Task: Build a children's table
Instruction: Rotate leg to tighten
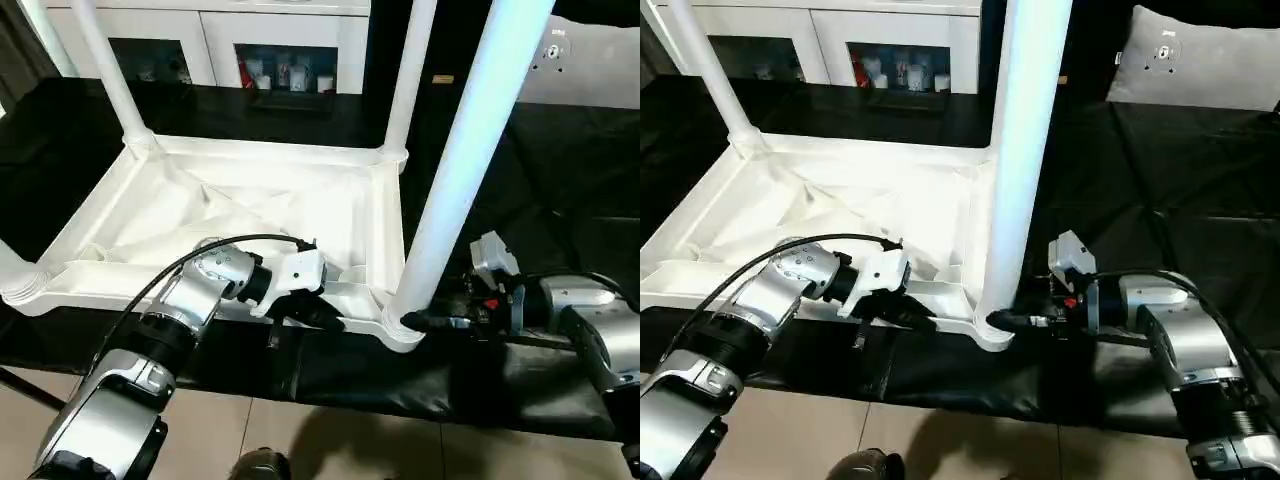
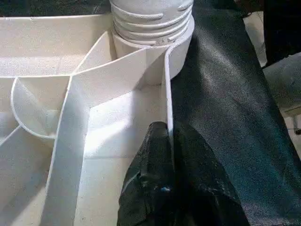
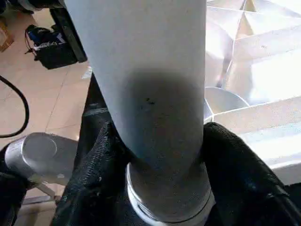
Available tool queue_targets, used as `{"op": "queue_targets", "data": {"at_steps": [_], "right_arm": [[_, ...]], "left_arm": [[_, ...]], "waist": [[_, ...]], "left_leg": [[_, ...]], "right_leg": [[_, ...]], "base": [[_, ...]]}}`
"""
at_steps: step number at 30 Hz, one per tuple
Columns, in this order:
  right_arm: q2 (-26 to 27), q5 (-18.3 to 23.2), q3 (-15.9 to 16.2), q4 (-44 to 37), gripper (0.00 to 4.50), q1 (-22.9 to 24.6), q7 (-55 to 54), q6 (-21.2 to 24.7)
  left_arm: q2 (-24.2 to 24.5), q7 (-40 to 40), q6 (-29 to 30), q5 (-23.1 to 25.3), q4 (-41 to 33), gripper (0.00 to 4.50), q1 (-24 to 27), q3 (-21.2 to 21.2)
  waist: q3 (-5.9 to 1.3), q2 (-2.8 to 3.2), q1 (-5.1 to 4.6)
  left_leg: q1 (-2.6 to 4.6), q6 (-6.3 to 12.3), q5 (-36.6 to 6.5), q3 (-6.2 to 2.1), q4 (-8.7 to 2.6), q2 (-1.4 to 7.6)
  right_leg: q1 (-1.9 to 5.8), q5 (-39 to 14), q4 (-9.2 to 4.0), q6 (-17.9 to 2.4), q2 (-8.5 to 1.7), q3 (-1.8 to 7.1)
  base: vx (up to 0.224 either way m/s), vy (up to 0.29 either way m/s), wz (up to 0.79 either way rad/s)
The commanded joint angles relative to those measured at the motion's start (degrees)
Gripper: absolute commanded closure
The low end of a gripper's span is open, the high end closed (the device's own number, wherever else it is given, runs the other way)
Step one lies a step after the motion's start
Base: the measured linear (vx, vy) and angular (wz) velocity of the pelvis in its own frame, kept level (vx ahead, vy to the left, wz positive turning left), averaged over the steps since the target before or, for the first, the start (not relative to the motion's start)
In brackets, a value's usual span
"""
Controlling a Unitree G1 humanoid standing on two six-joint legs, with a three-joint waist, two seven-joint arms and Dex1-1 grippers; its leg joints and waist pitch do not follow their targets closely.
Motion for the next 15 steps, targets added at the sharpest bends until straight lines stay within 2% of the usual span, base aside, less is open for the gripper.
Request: {"op": "queue_targets", "data": {"at_steps": [1,8,10,12,13,15], "right_arm": [[-0.1,0.6,0.2,0.0,2.39,-1.1,0.9,0.6],[0.1,1.9,0.6,-1.1,2.49,-0.3,1.9,2.1],[1.7,1.0,0.9,-4.2,2.49,0.5,-3.9,5.7],[2.3,-0.1,1.2,-4.9,2.50,0.7,-6.1,6.2],[4.4,-2.9,1.7,-5.5,2.50,0.6,-12.2,7.3],[7.9,-4.3,0.7,-5.0,2.50,-0.4,-19.5,9.7]], "left_arm": [[-0.3,-2.8,-1.3,-0.4,-1.5,4.50,0.0,-1.9],[-0.5,-2.4,-1.1,-0.7,-1.3,4.50,0.1,-1.2],[-1.1,0.1,1.5,-1.2,-2.4,4.50,0.6,-0.2],[-1.4,1.6,2.5,-0.9,-2.6,4.50,0.7,0.0],[-2.5,6.0,5.6,0.0,-2.6,4.50,0.3,0.8],[-4.3,10.7,9.1,0.3,-2.5,4.50,-0.3,2.0]], "waist": [[-4.09,-1.31,-0.14],[-4.04,-1.16,-0.11],[-3.83,-0.98,-0.12],[-3.66,-1.16,-0.52],[-3.63,-1.09,-0.64],[-2.95,-1.13,-1.26]], "left_leg": [[1.47,9.63,-1.0,-1.38,-3.30,4.41],[1.52,9.47,-0.9,-1.42,-3.32,4.43],[1.46,9.35,-0.8,-1.52,-3.48,4.49],[1.48,8.38,-2.7,-1.50,-3.69,4.37],[1.52,7.83,-3.3,-1.47,-3.77,4.39],[1.76,4.96,-6.8,-1.52,-4.39,4.22]], "right_leg": [[2.33,7.2,-3.19,-16.4,-5.69,2.29],[2.26,6.8,-3.20,-16.3,-5.68,2.31],[2.28,6.9,-3.21,-16.4,-5.63,2.32],[2.25,4.2,-3.61,-16.1,-5.74,2.35],[2.18,3.2,-3.66,-16.1,-5.75,2.38],[1.83,-3.4,-4.45,-15.7,-5.68,2.56]], "base": [[0.000,0.000,0.00],[0.000,0.000,0.00],[0.000,0.000,0.00],[0.000,0.000,0.00],[0.000,0.000,0.00],[0.000,0.000,0.00]]}}
